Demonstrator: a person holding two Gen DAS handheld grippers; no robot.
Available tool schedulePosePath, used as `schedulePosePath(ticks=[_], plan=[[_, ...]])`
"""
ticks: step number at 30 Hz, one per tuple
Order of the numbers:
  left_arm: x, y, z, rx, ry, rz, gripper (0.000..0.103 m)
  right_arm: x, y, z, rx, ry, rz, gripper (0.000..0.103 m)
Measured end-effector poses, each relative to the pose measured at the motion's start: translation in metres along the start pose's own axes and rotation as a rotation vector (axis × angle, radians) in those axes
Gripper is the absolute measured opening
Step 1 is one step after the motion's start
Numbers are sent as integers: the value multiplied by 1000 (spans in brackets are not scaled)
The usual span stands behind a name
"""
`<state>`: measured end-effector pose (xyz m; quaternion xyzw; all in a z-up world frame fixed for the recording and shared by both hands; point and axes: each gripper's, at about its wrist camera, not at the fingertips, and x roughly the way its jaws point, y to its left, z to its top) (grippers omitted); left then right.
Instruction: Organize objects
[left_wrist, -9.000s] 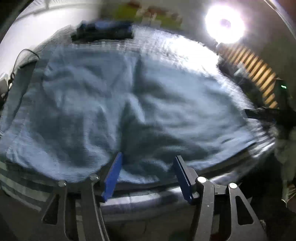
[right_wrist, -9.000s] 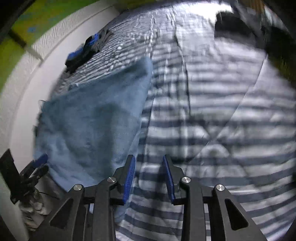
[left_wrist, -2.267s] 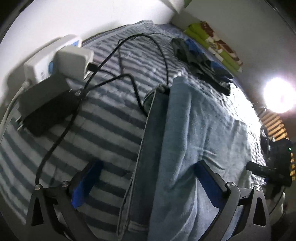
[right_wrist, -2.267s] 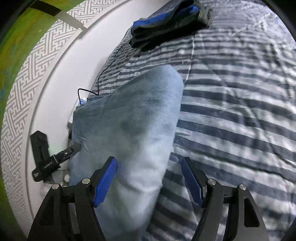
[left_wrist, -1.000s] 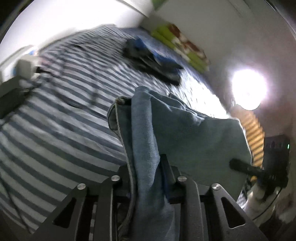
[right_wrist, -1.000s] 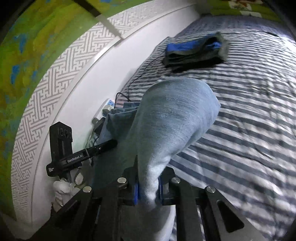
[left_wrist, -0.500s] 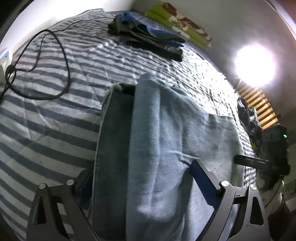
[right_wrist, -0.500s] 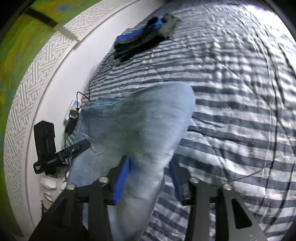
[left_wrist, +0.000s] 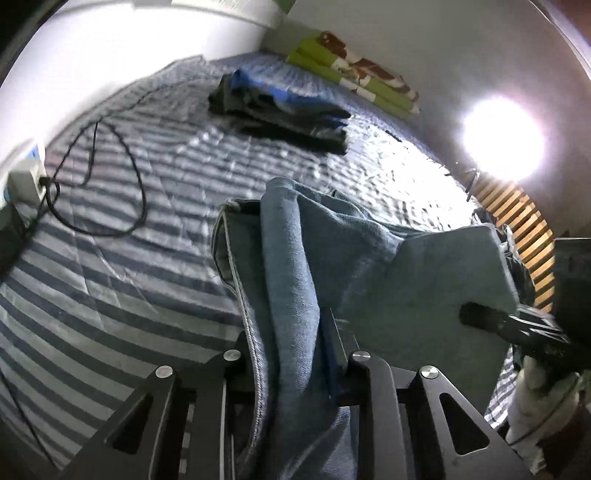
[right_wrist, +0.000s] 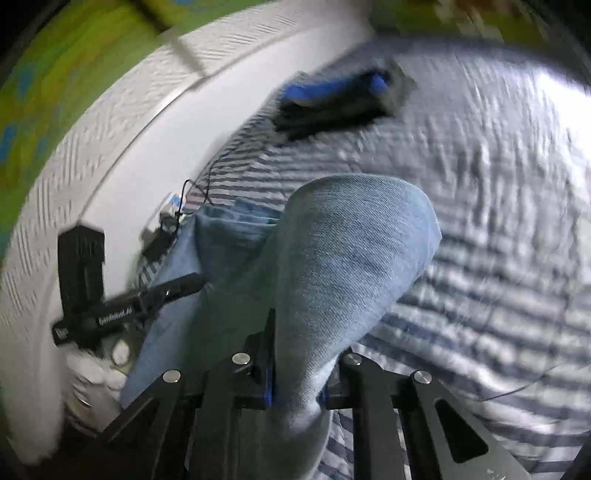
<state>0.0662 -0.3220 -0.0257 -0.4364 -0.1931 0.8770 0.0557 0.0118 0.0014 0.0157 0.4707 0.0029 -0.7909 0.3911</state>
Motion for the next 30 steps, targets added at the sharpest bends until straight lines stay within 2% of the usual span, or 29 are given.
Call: schedulePosePath(ticks=[4,9,12,16,23,26,30], plan=[[-21,-19,11,1,-38,-43,23,-28,15,13,-69,-53,-57,14],[-46,-54,44,63,-80,-39,21,-64,14,48,-104,-121,-95,13],[-57,-69,76,81,-122,-33,20,-76,12,75,-109,-164,-97,13],[-67,-81,139,90,-188,-15,20,-82,7,121,-112,-232,-96,13],[-67,-79,248,128,-274,61,20,-64,1,220,-124,-340,-74,13],[-49,-70,293,131,-300,97,20,-44,-9,257,-120,-370,-66,13],[-12,-51,334,120,-290,129,20,-3,-27,295,-102,-379,-74,13]])
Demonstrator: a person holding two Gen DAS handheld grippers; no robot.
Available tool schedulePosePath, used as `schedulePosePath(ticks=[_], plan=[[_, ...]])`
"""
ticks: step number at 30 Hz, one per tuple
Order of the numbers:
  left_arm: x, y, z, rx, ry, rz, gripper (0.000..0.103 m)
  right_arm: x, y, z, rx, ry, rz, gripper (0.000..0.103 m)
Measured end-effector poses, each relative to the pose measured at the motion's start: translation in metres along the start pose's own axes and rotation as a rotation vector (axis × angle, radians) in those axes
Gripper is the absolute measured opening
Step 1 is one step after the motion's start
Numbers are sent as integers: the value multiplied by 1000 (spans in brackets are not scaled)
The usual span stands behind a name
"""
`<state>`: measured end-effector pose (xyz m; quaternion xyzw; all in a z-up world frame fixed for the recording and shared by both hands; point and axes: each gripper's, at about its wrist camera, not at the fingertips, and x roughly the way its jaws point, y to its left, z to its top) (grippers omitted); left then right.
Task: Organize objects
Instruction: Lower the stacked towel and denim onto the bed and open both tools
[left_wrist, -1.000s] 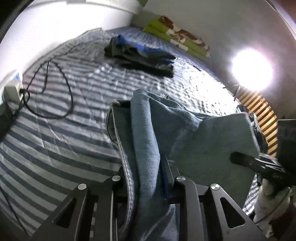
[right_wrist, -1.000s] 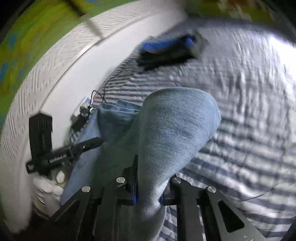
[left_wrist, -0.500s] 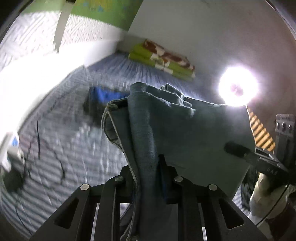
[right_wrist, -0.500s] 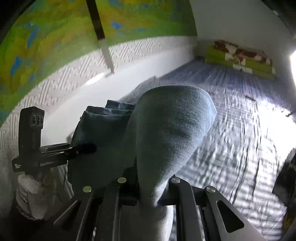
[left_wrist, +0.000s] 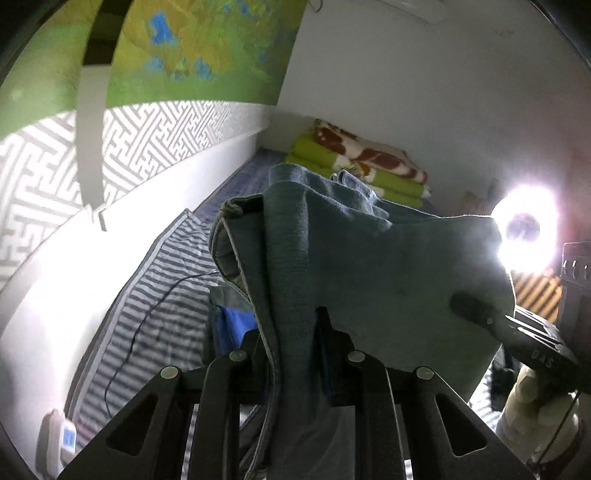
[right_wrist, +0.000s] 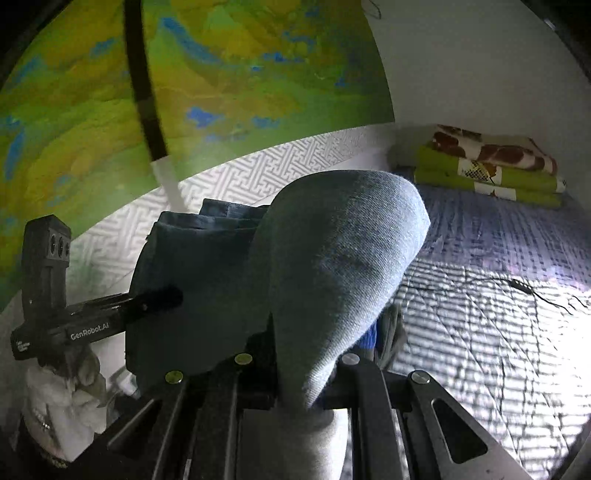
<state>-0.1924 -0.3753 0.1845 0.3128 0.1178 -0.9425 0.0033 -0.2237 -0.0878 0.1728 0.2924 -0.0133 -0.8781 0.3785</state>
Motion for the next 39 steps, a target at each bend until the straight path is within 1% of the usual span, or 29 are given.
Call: schedulePosePath(ticks=[2,7,8,9,10,11,12,13,14,16,19,21,22,24,25,26,27,28,29,30,32,35,37,39], plan=[[24,8,4,-4,13,12,20,29,-7,5,-9,6,-17,13],[84,32,19,-15,36,45,20,86,-26,12,-3,22,-37,13],[104,37,23,-3,30,73,20,99,-32,13,-3,23,-42,13],[120,42,23,9,24,107,27,110,-36,12,-9,26,-53,13],[147,50,23,3,51,177,35,125,-39,11,-24,37,-77,17],[164,56,21,-5,93,224,52,144,-44,9,-53,73,-125,30],[187,66,18,-29,158,304,52,168,-50,5,-83,140,-213,39],[197,75,13,-65,179,317,52,183,-57,1,-86,185,-310,49],[197,78,11,-86,166,304,52,190,-64,-5,-90,195,-393,49],[191,77,8,-95,129,280,54,184,-71,-10,-76,164,-407,49],[188,66,1,-34,135,259,54,165,-69,-18,-76,134,-350,49],[186,51,-17,8,176,233,54,159,-56,-25,-116,123,-293,49],[188,45,-23,17,190,237,54,161,-52,-27,-127,141,-277,49],[190,39,-40,15,231,212,54,168,-42,-38,-161,194,-232,49],[193,40,-47,4,242,205,54,175,-39,-48,-194,240,-241,49],[192,43,-59,-5,258,206,55,181,-38,-57,-214,279,-259,49],[188,45,-73,-22,266,198,57,189,-41,-71,-228,337,-278,49],[184,44,-80,-33,273,191,59,191,-47,-82,-222,358,-285,49],[181,44,-89,-33,279,193,61,188,-52,-91,-199,359,-280,49],[176,42,-98,-27,282,199,62,182,-54,-95,-180,356,-271,49],[169,36,-114,-9,306,208,62,171,-56,-98,-161,367,-281,49],[149,29,-146,6,379,233,61,145,-52,-108,-165,394,-311,49],[125,24,-162,8,379,251,61,124,-48,-115,-160,413,-320,49],[93,14,-168,-2,352,242,60,95,-42,-119,-149,408,-322,49]])
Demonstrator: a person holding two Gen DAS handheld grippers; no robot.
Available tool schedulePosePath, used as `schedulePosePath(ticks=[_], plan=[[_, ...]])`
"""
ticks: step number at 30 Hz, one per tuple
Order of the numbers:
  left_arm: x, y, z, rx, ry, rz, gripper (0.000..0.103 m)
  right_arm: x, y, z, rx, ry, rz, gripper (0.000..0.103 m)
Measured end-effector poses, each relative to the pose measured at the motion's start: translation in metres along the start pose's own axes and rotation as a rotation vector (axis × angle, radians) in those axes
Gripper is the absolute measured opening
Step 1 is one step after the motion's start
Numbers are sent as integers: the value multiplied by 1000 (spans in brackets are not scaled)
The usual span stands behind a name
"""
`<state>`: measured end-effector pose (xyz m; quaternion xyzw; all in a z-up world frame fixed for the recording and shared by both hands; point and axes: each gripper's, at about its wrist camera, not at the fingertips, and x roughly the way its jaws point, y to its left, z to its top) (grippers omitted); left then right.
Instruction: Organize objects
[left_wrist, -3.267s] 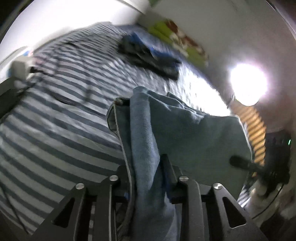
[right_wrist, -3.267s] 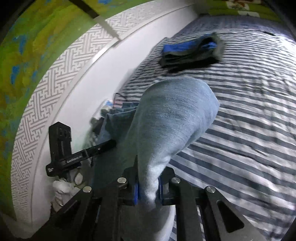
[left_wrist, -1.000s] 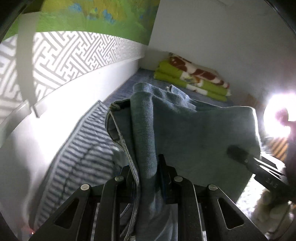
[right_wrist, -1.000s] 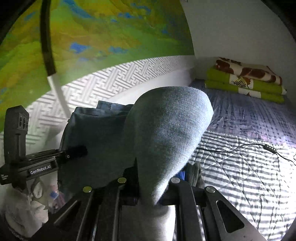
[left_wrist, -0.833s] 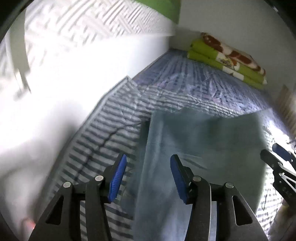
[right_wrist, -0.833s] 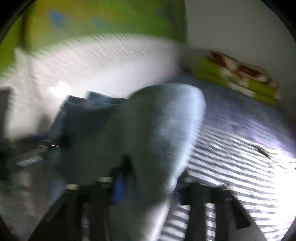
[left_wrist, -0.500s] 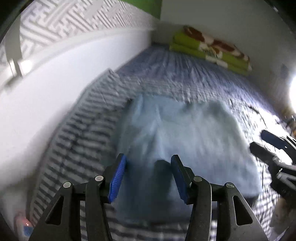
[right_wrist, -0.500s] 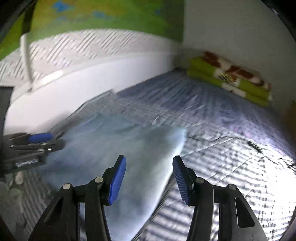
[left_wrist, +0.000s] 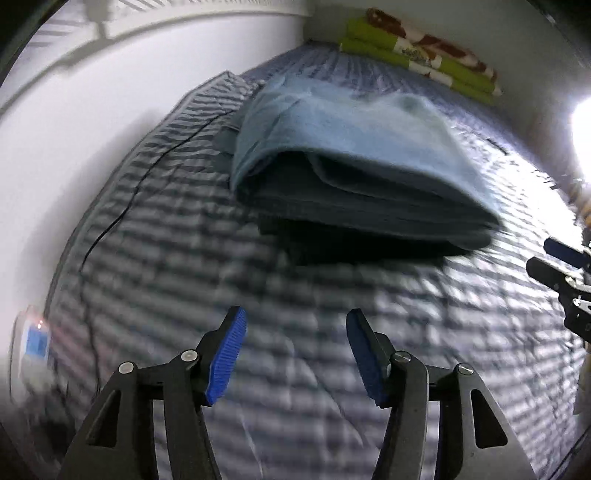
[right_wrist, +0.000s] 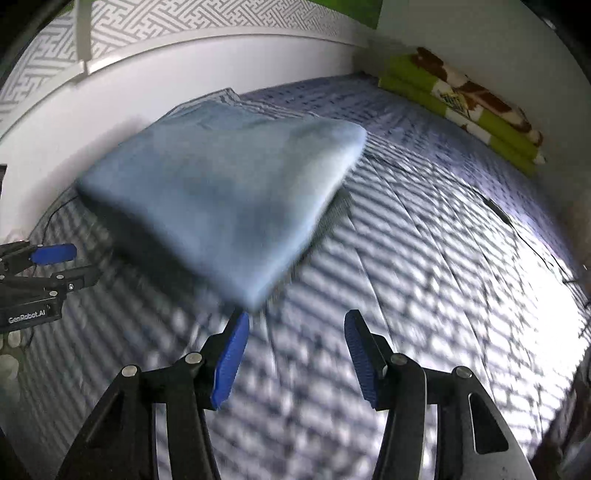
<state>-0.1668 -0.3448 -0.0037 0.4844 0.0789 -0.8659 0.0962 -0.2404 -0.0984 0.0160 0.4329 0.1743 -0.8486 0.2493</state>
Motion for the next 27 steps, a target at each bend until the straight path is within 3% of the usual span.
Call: schedulePosePath(ticks=[7,9,14,18,23,27], plan=[[-150,-22,-49,3,-192,-23,64,-116,-2,-64,80,-92,79,50],[-197,-32,-68,7,-248,-30,75,-158,1,-86,93,-136,105,51],[-294,-54,-113,36,-358,-45,84,-240,9,-127,100,-215,137,51],[-353,-70,-146,64,-418,-18,89,-290,11,-152,113,-265,144,52],[-409,-76,-185,47,-457,-65,89,-338,11,-182,143,-305,221,56],[-450,-92,-218,79,-494,-44,94,-372,9,-206,176,-330,234,57]])
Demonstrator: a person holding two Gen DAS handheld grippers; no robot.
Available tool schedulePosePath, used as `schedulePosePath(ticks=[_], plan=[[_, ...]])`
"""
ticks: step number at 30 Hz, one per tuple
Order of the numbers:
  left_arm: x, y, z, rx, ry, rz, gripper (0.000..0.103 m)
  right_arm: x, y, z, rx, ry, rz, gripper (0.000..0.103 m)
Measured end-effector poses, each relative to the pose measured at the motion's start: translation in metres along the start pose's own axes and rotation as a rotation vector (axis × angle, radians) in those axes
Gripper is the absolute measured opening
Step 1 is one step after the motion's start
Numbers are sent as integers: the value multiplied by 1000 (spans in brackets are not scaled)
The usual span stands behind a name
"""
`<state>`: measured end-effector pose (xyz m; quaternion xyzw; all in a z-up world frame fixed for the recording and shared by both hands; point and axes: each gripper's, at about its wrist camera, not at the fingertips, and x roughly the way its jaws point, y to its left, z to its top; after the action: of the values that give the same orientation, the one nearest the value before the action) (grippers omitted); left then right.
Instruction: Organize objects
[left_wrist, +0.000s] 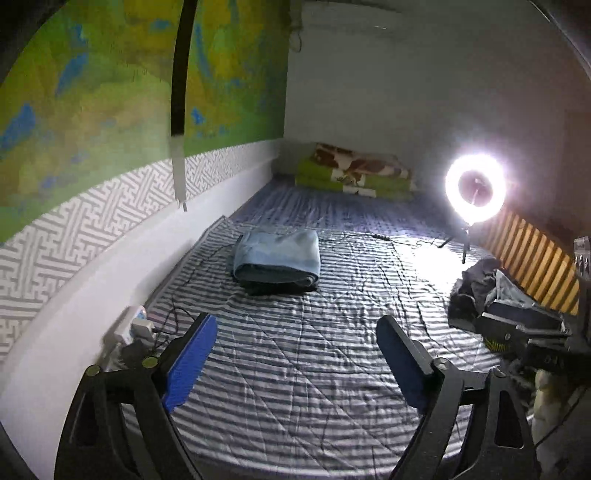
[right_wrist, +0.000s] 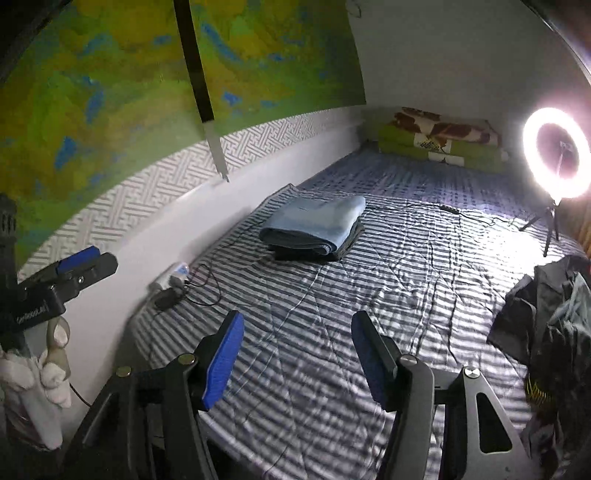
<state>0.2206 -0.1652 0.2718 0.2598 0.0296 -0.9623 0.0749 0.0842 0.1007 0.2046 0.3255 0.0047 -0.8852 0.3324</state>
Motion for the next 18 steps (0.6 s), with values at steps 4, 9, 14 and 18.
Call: schedulePosePath(ticks=[4,9,14,18], plan=[[-44,-20,-18,21,-25,12,100,-32,5,-12,13,-26,4,57],[-88,-41,-48,4,-47,-4,102,-67,23,-38,-37,-49,-47,60],[-106,-49,-77,-13,-30,4,102,-90,38,-66,-53,-69,-71,64],[-100,-40,-91,-45,1,13,102,-95,41,-85,-15,-78,-55,79]])
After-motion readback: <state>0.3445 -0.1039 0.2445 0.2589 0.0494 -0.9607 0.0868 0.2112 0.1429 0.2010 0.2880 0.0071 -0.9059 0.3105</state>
